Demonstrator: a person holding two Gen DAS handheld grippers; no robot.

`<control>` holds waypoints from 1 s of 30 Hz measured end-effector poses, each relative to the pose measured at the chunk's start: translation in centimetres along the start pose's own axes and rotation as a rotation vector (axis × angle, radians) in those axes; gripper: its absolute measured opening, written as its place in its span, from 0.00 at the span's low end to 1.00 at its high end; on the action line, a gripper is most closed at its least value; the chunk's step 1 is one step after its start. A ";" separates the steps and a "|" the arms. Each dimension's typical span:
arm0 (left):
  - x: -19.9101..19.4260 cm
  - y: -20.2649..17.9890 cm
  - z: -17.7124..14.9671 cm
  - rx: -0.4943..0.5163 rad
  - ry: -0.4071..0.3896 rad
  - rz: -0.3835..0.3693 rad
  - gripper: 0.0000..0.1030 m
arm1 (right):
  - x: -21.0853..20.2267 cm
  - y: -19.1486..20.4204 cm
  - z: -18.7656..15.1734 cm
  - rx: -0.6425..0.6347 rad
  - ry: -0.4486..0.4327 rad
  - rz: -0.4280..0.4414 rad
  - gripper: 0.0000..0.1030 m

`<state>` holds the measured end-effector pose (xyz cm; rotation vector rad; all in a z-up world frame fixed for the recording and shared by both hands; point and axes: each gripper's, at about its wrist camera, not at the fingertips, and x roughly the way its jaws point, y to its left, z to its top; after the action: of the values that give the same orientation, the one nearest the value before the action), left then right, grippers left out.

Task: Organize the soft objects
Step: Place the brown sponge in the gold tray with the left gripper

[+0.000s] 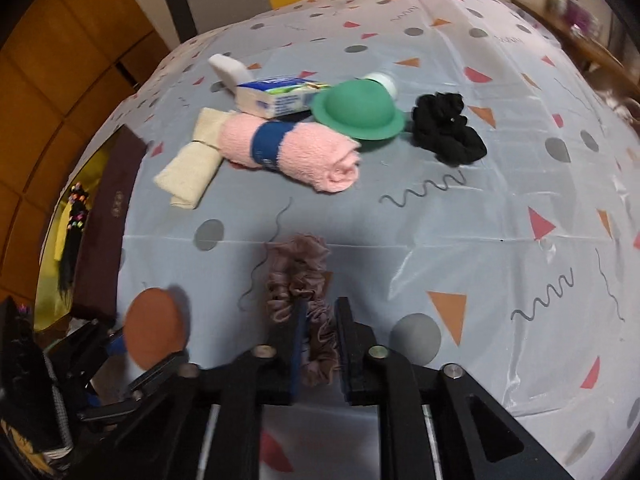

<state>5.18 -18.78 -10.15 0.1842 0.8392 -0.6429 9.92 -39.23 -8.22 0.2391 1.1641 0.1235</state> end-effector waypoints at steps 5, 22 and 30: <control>0.1 -0.1 0.0 0.007 0.006 0.009 0.38 | -0.7 -0.7 0.2 0.033 -0.080 0.006 0.79; -0.1 -0.2 0.9 -0.018 0.059 0.000 0.34 | 1.8 2.3 -0.1 -0.134 -0.037 -0.103 0.22; -3.6 -0.3 2.1 -0.044 0.016 -0.032 0.33 | 2.0 3.4 -0.8 -0.225 -0.056 -0.162 0.22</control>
<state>4.53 -18.17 -6.08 0.1363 0.8724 -0.6528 10.01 -35.42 -9.44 -0.0503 1.0997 0.1039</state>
